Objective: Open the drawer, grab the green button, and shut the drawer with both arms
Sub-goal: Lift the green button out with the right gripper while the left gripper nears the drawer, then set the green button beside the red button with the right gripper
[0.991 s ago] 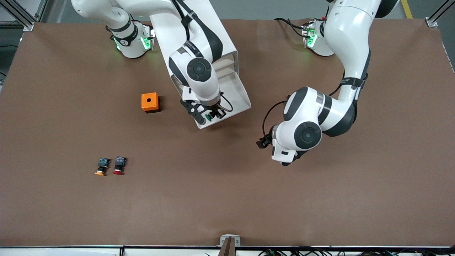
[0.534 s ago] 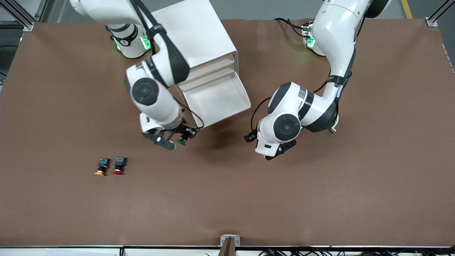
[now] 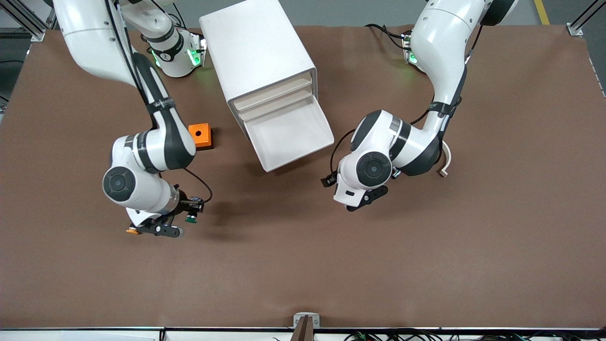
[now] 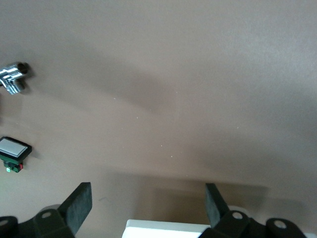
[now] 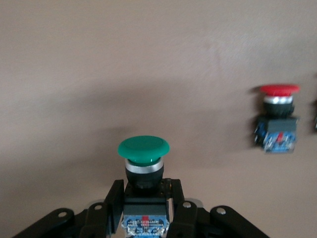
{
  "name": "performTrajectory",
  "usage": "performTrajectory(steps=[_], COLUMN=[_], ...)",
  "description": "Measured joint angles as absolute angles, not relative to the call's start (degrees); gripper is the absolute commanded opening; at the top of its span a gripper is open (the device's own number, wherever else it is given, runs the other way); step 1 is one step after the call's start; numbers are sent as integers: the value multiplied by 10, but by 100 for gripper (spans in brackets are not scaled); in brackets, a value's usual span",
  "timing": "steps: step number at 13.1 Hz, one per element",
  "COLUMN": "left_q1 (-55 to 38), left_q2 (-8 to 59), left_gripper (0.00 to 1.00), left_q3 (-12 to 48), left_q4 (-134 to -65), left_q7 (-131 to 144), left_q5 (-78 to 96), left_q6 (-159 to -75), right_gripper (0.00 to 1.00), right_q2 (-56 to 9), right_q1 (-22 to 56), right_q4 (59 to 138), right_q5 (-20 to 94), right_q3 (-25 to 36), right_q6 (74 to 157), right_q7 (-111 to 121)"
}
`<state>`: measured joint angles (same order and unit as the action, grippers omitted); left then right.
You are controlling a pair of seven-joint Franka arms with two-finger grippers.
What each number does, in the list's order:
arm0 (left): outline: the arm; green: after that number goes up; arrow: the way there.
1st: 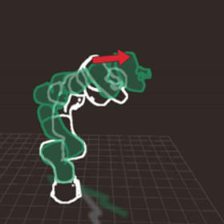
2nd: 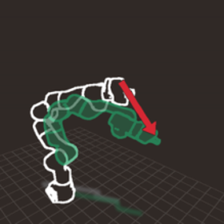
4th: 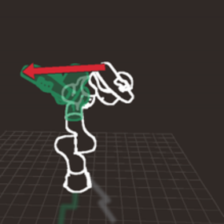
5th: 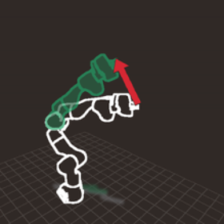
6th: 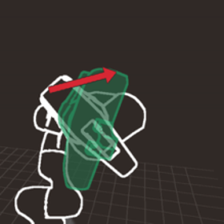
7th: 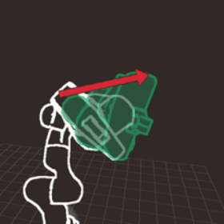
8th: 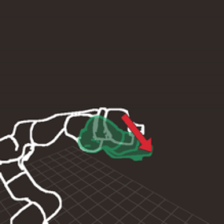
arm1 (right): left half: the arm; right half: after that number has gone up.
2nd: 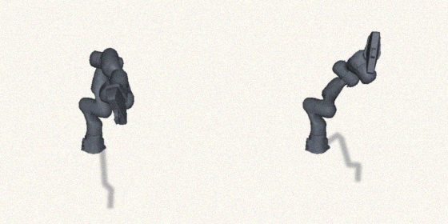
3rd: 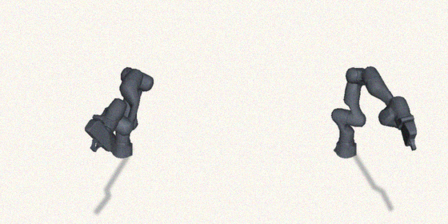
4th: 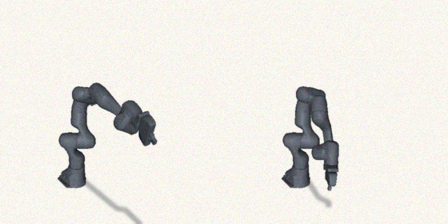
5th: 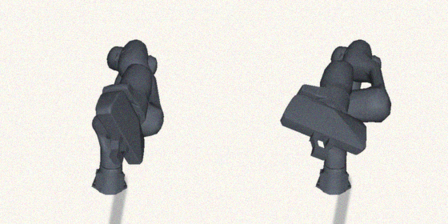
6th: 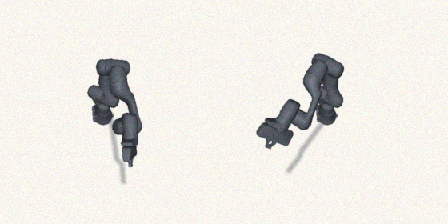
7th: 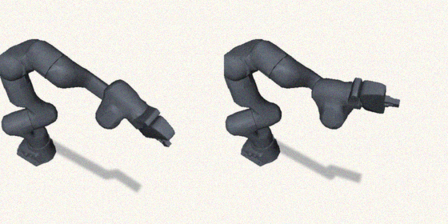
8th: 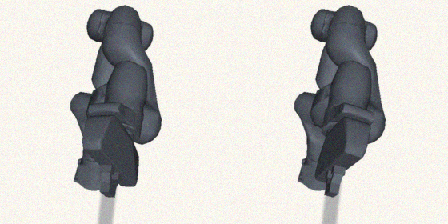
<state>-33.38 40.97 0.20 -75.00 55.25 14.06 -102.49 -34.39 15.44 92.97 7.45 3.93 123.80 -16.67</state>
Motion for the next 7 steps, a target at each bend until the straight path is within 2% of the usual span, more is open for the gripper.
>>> performTrajectory(steps=[5, 7], left_q1=[-362, -381], left_q2=[416, 422], left_gripper=[100, 100], left_q3=[3, 4], left_q4=[-753, -755], left_q7=[553, 562], left_q5=[141, 141], left_q6=[-1034, -1035], right_gripper=[2, 7], right_q2=[-377, -382], right_q1=[137, 135], right_q4=[959, 963], right_q5=[66, 66], right_q3=[39, 39], right_q6=[1304, 1316], right_q7=[-116, -111])
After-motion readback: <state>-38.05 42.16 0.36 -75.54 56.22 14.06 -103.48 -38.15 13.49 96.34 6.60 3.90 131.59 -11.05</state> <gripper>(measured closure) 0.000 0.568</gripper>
